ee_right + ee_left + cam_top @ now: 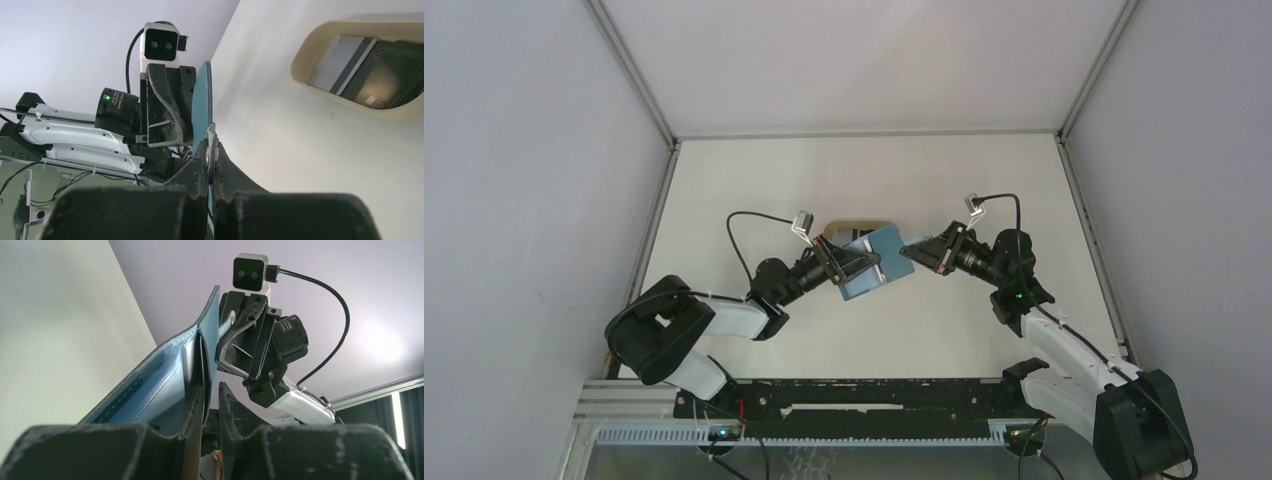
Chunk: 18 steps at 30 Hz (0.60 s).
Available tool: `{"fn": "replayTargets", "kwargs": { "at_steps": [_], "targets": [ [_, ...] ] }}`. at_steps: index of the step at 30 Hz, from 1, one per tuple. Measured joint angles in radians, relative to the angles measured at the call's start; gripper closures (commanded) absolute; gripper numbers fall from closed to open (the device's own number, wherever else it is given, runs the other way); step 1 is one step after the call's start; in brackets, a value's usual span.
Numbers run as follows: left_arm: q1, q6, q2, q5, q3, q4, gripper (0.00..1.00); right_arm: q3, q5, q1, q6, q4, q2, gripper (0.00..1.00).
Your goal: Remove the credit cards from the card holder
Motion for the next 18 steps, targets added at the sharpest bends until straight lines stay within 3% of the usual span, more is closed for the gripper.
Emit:
{"fn": "replayTargets", "kwargs": {
  "at_steps": [5,13,18],
  "targets": [
    [-0.001,0.006,0.0,0.005,0.0,0.003,0.8,0.001,-0.005,-0.003,0.001,0.0,0.0,1.0],
    [-0.003,0.021,0.0,0.004,0.0,0.011,0.99,0.005,-0.014,-0.007,0.009,0.008,0.0,1.0],
    [-0.005,0.026,0.0,0.004,-0.001,0.013,1.0,0.005,-0.015,-0.008,0.013,0.01,0.0,1.0]
  ]
}}
